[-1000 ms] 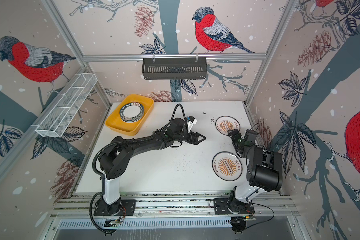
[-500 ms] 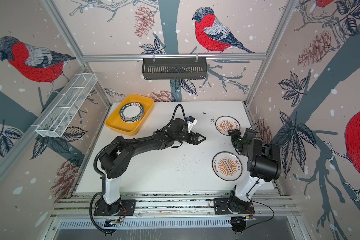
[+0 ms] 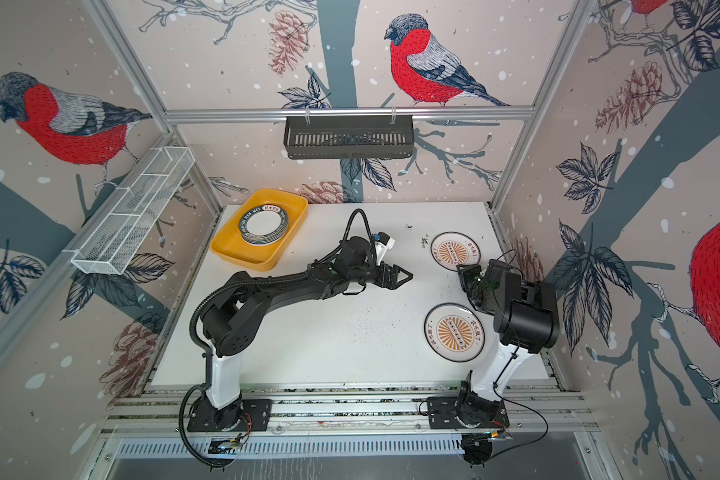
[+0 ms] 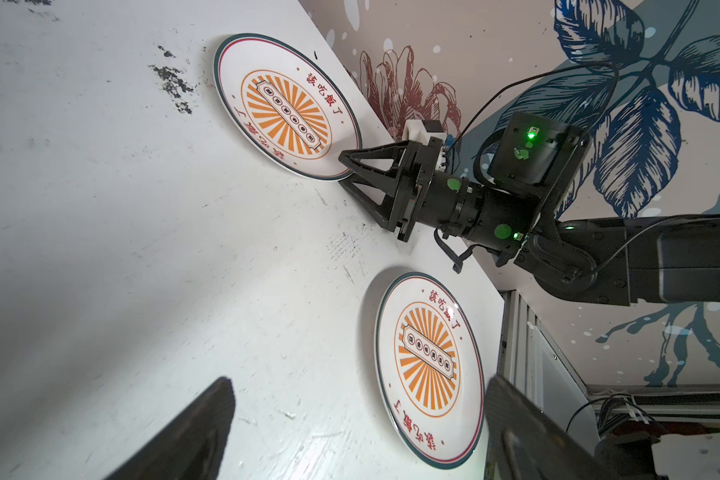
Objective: Place the plates into the plastic bin on the countertop
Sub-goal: 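Grip the edge of the farther orange-sunburst plate with the right gripper, then tilt the orange-sunburst plate up on edge with the right gripper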
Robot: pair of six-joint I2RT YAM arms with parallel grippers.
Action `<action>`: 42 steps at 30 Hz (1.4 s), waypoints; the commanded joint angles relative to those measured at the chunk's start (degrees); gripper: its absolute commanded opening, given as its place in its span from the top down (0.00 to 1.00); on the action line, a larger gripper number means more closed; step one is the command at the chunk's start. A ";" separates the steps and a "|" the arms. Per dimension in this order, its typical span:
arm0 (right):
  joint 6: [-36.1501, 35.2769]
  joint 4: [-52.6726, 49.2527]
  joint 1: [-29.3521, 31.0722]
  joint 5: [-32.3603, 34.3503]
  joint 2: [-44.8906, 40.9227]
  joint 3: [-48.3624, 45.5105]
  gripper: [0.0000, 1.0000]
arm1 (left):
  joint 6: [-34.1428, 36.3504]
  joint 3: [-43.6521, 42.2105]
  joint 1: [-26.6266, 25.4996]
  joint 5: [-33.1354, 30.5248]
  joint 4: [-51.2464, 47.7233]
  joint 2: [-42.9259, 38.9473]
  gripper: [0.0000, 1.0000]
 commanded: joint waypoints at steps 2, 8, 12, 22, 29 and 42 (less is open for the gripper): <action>3.91 1.62 0.16 1.17 1.43 -0.69 0.70 | -1.00 -0.05 -0.02 1.92 3.48 0.31 0.06; 5.83 3.35 0.32 2.32 2.25 -1.09 0.80 | -0.99 -0.09 0.03 2.22 3.31 0.29 0.06; 6.30 4.03 0.51 2.49 2.33 -1.33 0.84 | -1.04 -0.39 0.01 1.92 3.24 0.03 0.06; 6.76 5.95 0.70 1.62 1.79 -1.88 0.94 | -1.32 -1.11 0.00 1.79 3.26 -0.15 0.06; 3.18 2.40 1.13 -0.82 -2.30 -1.88 0.96 | -2.32 -1.05 0.29 -1.07 1.52 -0.57 0.08; -6.85 -16.28 9.00 -5.29 -17.72 -0.13 0.97 | -7.71 -7.56 6.38 -0.74 5.23 -5.90 0.08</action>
